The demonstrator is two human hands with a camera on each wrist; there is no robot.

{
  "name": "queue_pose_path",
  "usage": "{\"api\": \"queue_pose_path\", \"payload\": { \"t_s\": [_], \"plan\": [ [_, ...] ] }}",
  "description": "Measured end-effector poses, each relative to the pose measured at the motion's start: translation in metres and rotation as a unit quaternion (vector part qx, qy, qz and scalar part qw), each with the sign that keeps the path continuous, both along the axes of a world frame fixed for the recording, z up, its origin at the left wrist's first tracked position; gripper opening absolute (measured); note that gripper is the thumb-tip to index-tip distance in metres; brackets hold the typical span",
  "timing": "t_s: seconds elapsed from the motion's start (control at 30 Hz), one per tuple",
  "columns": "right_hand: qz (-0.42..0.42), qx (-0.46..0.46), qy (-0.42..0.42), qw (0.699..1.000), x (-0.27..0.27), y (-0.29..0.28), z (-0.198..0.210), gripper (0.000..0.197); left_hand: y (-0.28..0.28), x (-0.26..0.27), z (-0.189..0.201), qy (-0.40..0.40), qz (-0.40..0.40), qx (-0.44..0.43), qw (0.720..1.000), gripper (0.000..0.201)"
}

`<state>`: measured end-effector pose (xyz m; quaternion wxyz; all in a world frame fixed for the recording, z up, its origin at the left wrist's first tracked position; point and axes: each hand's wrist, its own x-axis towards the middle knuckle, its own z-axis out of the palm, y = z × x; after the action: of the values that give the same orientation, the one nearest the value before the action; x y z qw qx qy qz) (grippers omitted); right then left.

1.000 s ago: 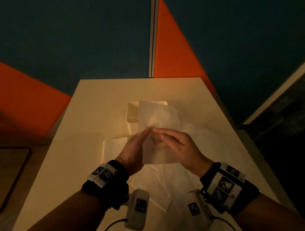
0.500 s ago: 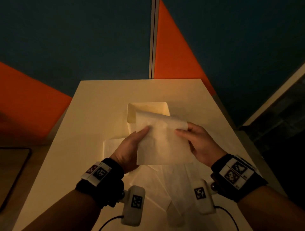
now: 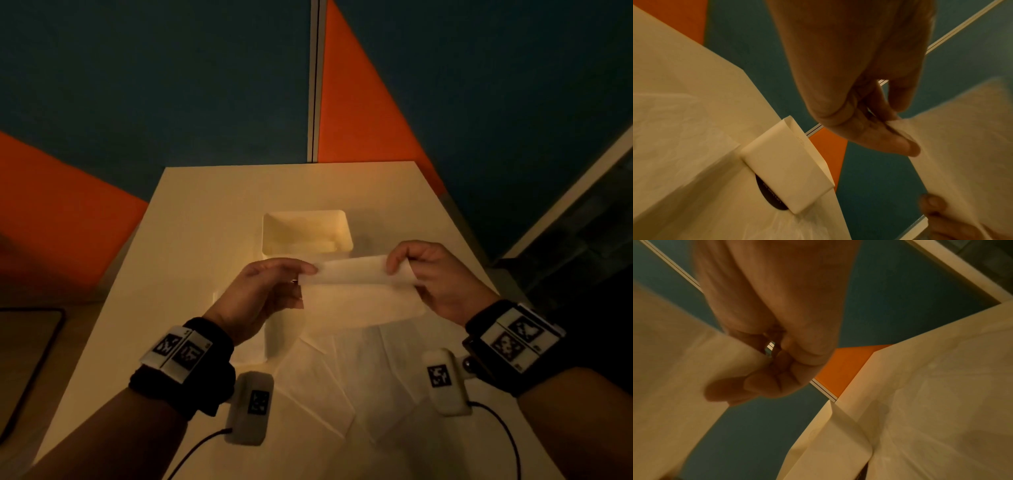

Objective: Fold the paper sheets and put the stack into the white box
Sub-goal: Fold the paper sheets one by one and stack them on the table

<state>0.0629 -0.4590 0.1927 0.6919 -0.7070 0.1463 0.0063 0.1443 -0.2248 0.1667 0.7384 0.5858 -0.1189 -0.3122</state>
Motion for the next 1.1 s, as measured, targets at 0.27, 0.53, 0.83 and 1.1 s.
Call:
{"api": "queue_pose_path", "payload": {
  "t_s": [0.27, 0.53, 0.83, 1.1],
  "plan": [
    [0.133, -0.041, 0.008, 0.990, 0.007, 0.003, 0.010, 0.055, -0.003, -0.002, 0.012, -0.021, -0.157, 0.045, 0.986, 0.028],
    [0.197, -0.041, 0.018, 0.979, 0.017, 0.017, 0.008, 0.032, -0.012, -0.009, 0.006, -0.077, -0.156, 0.078, 0.982, 0.024],
    [-0.040, -0.310, 0.138, 0.940, 0.019, -0.040, -0.057, 0.016, 0.033, 0.011, -0.036, -0.012, 0.120, 0.154, 0.981, 0.021],
    [0.159, -0.527, 0.265, 0.792, -0.003, -0.049, -0.100, 0.086, 0.078, 0.024, -0.100, -0.096, 0.179, 0.396, 0.895, 0.037]
  ]
}}
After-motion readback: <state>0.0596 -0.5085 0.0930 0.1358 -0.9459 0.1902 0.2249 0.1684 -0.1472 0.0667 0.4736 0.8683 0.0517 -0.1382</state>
